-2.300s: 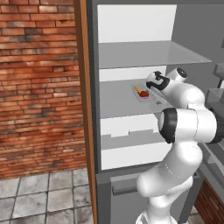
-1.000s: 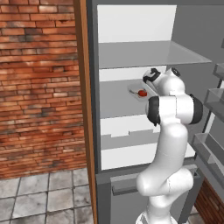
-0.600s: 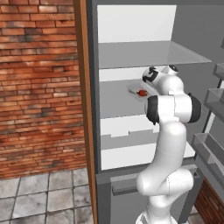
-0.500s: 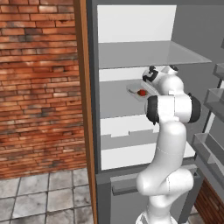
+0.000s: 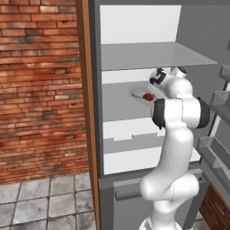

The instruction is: Place the tupperware containing the shrimp and bell pepper meal in the microwave. Close the microwave door and press the start button to reheat the meal.

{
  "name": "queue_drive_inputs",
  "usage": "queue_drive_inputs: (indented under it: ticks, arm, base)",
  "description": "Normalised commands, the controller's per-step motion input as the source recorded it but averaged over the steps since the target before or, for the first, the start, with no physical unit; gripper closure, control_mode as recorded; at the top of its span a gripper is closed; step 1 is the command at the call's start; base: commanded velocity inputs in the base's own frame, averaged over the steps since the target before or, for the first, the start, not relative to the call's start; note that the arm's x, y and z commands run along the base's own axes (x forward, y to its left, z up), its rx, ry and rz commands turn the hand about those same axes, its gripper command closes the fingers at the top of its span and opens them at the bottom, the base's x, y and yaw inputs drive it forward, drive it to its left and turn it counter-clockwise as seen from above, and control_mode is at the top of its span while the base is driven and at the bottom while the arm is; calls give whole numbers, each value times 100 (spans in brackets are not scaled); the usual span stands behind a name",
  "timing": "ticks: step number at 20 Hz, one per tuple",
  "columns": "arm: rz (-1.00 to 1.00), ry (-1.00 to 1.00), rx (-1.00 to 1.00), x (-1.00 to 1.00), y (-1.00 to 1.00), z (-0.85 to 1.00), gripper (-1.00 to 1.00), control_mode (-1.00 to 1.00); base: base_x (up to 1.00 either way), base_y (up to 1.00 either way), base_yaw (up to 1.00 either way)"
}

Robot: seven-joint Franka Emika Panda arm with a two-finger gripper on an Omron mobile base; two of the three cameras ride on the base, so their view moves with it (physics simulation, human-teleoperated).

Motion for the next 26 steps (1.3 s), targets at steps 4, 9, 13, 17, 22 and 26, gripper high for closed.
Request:
queue_drive_inputs:
  ticks: [4,9,13,17,22,26]
  arm:
    - [-5,-16,0,-98,10,-40,100,-100]
    - [-5,-17,-2,-100,25,-40,100,-100]
    - [-6,-4,0,-100,25,-3,100,-100]
    - [-3,5,-4,-98,29,39,100,-100]
    - [0,14,-6,-95,36,64,100,-100]
    - [0,20,-5,-96,40,66,100,-100]
  base:
    - [0,0,0]
    - [0,0,0]
    - [0,0,0]
    - [0,0,0]
    - [0,0,0]
    - [0,0,0]
